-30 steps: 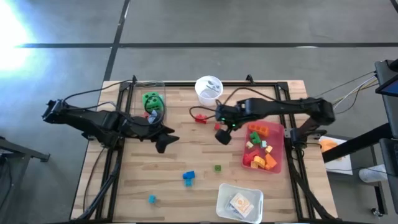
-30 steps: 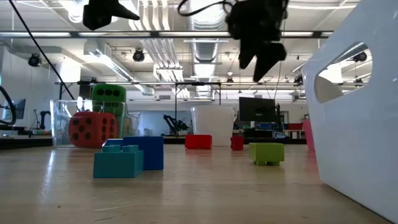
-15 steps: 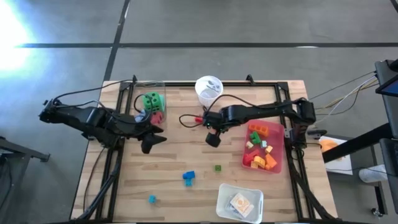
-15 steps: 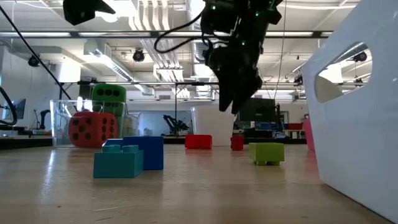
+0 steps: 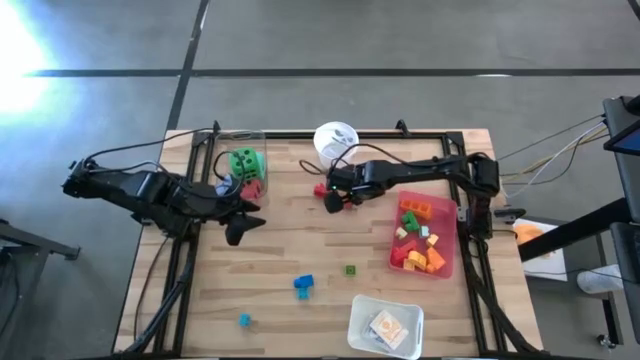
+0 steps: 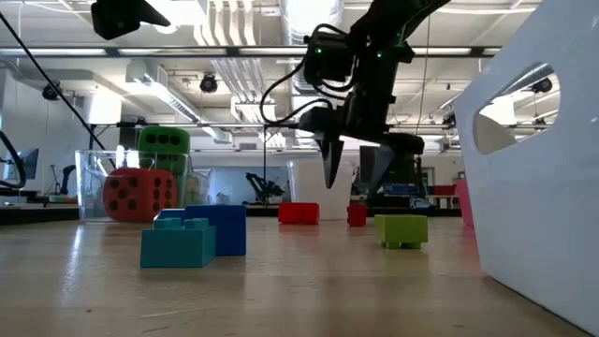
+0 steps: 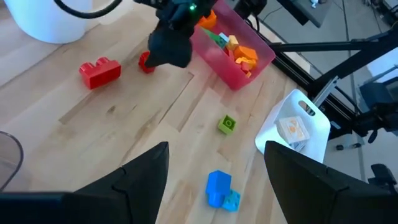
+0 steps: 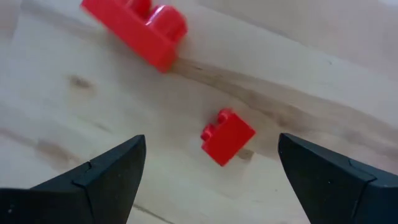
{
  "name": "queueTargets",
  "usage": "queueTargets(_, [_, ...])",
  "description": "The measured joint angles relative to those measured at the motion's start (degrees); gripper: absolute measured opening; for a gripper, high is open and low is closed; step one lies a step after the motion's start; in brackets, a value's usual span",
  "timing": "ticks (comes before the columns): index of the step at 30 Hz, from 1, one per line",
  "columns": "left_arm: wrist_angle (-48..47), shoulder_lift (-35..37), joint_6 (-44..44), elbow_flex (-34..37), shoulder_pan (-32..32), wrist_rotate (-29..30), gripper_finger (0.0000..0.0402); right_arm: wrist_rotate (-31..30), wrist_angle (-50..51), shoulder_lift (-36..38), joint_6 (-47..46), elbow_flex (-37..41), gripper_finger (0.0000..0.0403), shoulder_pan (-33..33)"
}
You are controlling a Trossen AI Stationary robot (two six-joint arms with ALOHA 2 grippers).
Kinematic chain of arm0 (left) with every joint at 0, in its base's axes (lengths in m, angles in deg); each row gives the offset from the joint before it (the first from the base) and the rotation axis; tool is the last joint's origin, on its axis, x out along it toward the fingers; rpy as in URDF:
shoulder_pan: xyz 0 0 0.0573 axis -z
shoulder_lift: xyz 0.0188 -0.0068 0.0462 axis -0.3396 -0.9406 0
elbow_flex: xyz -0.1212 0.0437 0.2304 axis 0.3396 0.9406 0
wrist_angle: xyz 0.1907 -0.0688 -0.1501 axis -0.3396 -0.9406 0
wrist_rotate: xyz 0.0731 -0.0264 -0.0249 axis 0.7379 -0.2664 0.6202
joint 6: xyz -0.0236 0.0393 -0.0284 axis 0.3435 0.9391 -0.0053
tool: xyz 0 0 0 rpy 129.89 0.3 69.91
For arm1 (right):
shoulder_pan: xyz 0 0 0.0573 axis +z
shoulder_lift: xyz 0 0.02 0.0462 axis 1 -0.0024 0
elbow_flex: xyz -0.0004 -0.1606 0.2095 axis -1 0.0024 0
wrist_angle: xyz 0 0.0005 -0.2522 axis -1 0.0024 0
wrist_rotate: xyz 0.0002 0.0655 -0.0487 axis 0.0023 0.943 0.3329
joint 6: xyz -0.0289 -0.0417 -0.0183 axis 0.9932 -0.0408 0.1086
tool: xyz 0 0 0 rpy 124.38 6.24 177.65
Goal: Pick & Place Toys
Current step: Put the right red game piece into the pink bin
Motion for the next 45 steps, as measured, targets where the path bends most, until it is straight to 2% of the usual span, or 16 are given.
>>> queueTargets(7, [0.02, 0.0, -1.09, 0.04, -0.04, -0.02, 0.0265, 0.17, -0.1, -3.38, -7.98, -0.07, 0.0359, 0.04])
queueTargets(14, [0.02, 0.0, -1.71, 0.04, -0.04, -0.02, 0.0265, 1.3, -0.26, -6.36, -8.39, -0.31, 0.0359, 0.18])
queueTargets(19, [0.02, 0.0, -2.01, 0.04, -0.04, -0.02, 0.0265, -0.39, -0.27, -6.12, -7.77, -0.33, 0.0351, 0.06])
queueTargets(22, [0.02, 0.0, -2.8, 0.04, -0.04, 0.0, 0.0265, -0.38, -0.23, -6.07, -6.74, -0.33, 0.0321, -0.36])
queueTargets(28, [0.02, 0.0, -3.28, 0.04, -0.04, 0.9, 0.0265, 0.1, -0.18, -6.23, -5.4, -0.21, 0.0232, -0.59])
queueTargets(33, [0.28, 0.0, -3.32, 0.04, -0.04, 1.49, 0.0265, 0.81, -0.12, -6.23, -5.16, -0.04, 0.0174, -0.59])
queueTargets(42, [0.46, 0.0, -3.21, 0.04, -0.06, 2.4, 0.0265, 1.15, -0.27, -6.23, -3.4, -0.02, 0.0088, -0.59])
queueTargets(45, [0.46, 0.0, -3.23, 0.04, -0.06, 2.58, 0.0265, 1.38, -0.34, -6.21, -1.13, -0.02, 0.0086, -0.58])
